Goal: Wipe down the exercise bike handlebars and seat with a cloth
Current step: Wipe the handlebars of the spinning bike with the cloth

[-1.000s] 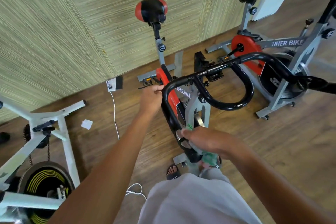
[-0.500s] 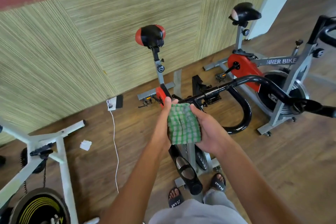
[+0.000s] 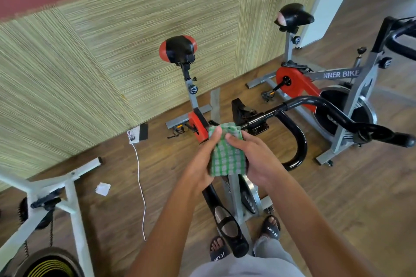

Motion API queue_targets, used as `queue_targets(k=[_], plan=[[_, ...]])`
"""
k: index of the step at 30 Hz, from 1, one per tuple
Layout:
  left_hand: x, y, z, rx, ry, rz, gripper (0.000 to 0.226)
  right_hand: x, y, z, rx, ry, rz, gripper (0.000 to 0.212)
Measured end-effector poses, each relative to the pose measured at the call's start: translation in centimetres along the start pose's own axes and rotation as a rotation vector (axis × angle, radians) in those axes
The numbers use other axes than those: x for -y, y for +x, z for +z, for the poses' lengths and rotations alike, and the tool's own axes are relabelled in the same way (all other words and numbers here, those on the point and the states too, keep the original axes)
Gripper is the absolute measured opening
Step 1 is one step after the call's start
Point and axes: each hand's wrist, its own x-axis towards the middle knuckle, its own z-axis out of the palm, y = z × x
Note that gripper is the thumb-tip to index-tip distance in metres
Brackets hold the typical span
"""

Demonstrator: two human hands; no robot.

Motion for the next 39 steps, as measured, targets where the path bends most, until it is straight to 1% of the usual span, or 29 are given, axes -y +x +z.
queue_targets(k=[2,4,5,7,8,9,10,11,12,13,15,16,17,18,19,20,21,22,23,24,26,27,28,30,32,34,36,39], plan=[[-0.2,0.5,-0.3,0.076,-0.096,-0.070,0.051,0.1,0.5,-0.1,0.036,-0.011,-0.001,0.023],[-0.5,1.3,-0.4,0.131,-0.172,-0.135,0.048,0.2,1.0,-0.1,0.004,-0.046,-0.047,0.025],[-0.9,1.7,-0.5,0.146,-0.164,-0.154,0.047,0.1,1.3,-0.2,-0.058,-0.149,-0.103,0.028],[-1.5,2.5,-0.7,0.201,-0.079,-0.179,0.047,0.0,2.0,-1.1,-0.267,-0.544,-0.253,0.039],[-1.9,2.7,-0.8,0.226,-0.033,-0.181,0.050,0.0,2.1,-1.6,-0.345,-0.695,-0.323,0.044],[-2.6,2.9,-1.0,0.238,0.000,-0.179,0.051,-0.1,2.2,-2.3,-0.376,-0.732,-0.378,0.047],[-3.4,3.2,-1.3,0.225,0.027,-0.165,0.047,-0.2,2.3,-3.0,-0.379,-0.667,-0.403,0.048],[-4.3,3.7,-1.5,0.193,0.059,-0.130,0.039,-0.6,2.4,-3.7,-0.375,-0.624,-0.393,0.046],[-5.2,4.2,-1.9,0.137,0.115,-0.083,0.033,-1.2,2.7,-4.3,-0.388,-0.666,-0.366,0.042],[-6.2,5.0,-2.1,0.057,0.223,-0.033,0.028,-1.8,3.1,-5.0,-0.419,-0.849,-0.318,0.041],[-7.7,7.0,-2.7,-0.127,0.605,0.053,0.020,-2.9,3.9,-5.9,-0.438,-1.269,-0.184,0.049],[-7.9,8.0,-2.7,-0.144,0.808,0.085,0.019,-3.2,4.2,-5.9,-0.442,-1.379,-0.127,0.055],[-7.7,8.9,-2.4,-0.092,0.976,0.097,0.019,-3.4,4.4,-5.7,-0.440,-1.435,-0.098,0.059],[-7.3,9.7,-1.9,-0.001,1.116,0.068,0.021,-3.5,4.4,-5.5,-0.441,-1.500,-0.092,0.060],[-6.8,10.3,-1.3,0.107,1.219,0.005,0.028,-3.5,4.5,-5.2,-0.445,-1.572,-0.095,0.059],[-6.0,11.0,-0.8,0.208,1.267,-0.089,0.044,-3.5,4.4,-4.9,-0.457,-1.633,-0.088,0.058],[-5.4,11.4,-0.4,0.282,1.272,-0.175,0.062,-3.5,4.3,-4.7,-0.471,-1.657,-0.084,0.060],[-4.9,12.0,-0.3,0.318,1.243,-0.240,0.075,-3.5,4.2,-4.6,-0.488,-1.647,-0.085,0.063],[-4.6,12.4,0.0,0.329,1.207,-0.270,0.084,-3.4,4.1,-4.5,-0.505,-1.631,-0.081,0.065],[-4.2,13.2,-0.2,0.332,1.170,-0.265,0.089,-3.4,4.2,-4.3,-0.510,-1.632,-0.088,0.064],[-3.6,14.7,0.0,0.327,1.143,-0.246,0.103,-3.3,4.1,-4.4,-0.501,-1.642,-0.135,0.049],[-3.6,14.7,0.1,0.321,1.140,-0.229,0.103,-3.3,3.9,-4.2,-0.494,-1.612,-0.158,0.042],[-3.5,14.9,-0.1,0.311,1.147,-0.212,0.094,-3.2,3.7,-4.2,-0.497,-1.580,-0.159,0.041],[-3.6,13.9,-0.5,0.293,1.177,-0.160,0.071,-3.2,3.9,-4.4,-0.502,-1.531,-0.149,0.044],[-3.6,13.5,-2.0,0.314,1.187,-0.155,0.058,-3.0,4.1,-4.3,-0.498,-1.547,-0.086,0.049],[-3.6,13.5,-2.6,0.326,1.165,-0.150,0.056,-3.1,4.2,-4.3,-0.485,-1.602,-0.088,0.052],[-3.4,14.0,-1.5,0.338,1.147,-0.089,0.060,-3.1,4.1,-4.4,-0.497,-1.663,-0.095,0.062],[-3.2,14.5,0.3,0.332,1.167,-0.020,0.066,-3.4,4.3,-4.3,-0.550,-1.638,-0.088,0.065]])
